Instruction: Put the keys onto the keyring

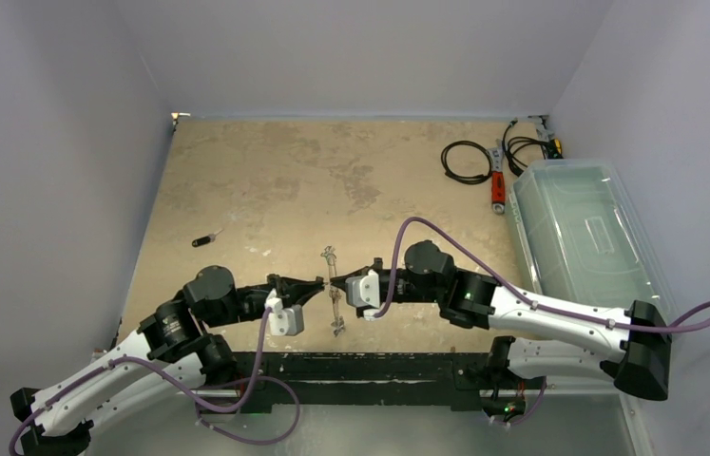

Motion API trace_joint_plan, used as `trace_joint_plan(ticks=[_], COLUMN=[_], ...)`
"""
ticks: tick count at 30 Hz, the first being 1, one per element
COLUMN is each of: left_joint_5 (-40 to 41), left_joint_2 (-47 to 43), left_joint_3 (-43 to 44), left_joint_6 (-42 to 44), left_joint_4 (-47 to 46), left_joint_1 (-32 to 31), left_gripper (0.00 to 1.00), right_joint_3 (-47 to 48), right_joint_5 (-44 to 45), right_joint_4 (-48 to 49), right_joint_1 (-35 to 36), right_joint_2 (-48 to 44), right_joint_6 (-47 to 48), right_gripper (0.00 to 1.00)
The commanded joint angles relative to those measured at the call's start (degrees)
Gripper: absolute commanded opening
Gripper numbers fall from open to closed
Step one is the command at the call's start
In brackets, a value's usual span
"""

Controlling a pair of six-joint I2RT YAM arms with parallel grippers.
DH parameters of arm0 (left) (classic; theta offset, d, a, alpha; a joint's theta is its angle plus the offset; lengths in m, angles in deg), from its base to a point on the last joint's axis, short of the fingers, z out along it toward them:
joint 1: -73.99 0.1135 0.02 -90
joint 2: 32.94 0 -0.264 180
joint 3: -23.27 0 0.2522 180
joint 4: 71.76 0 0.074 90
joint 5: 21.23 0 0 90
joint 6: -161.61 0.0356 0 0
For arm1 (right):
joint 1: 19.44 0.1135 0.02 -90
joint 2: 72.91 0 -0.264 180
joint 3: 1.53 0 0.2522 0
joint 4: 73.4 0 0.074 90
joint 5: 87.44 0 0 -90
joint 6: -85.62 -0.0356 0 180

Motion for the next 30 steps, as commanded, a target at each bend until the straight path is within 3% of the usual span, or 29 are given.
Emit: trace_joint_plan(ticks=[1,30], left_joint_5=[-1.53,-0.85], left_joint_2=[-0.46,-0.12], left_joint_3=[0.67,0.66], left_joint_6=[0.47,-0.69], left_joint_4=[-2.22,-2.3], left_joint_1=[0.09,0.09], left_gripper=[0.0,0.0], right_joint_3=[1.81,0.72], right_joint_5=[2.26,3.17], right_joint_4=[4.79,7.39], right_joint_1=[0.22,0.22], right_joint_2=[-2.66,-4.6], right_joint_6=[-0.03,-0.91], right_gripper=[0.0,0.0])
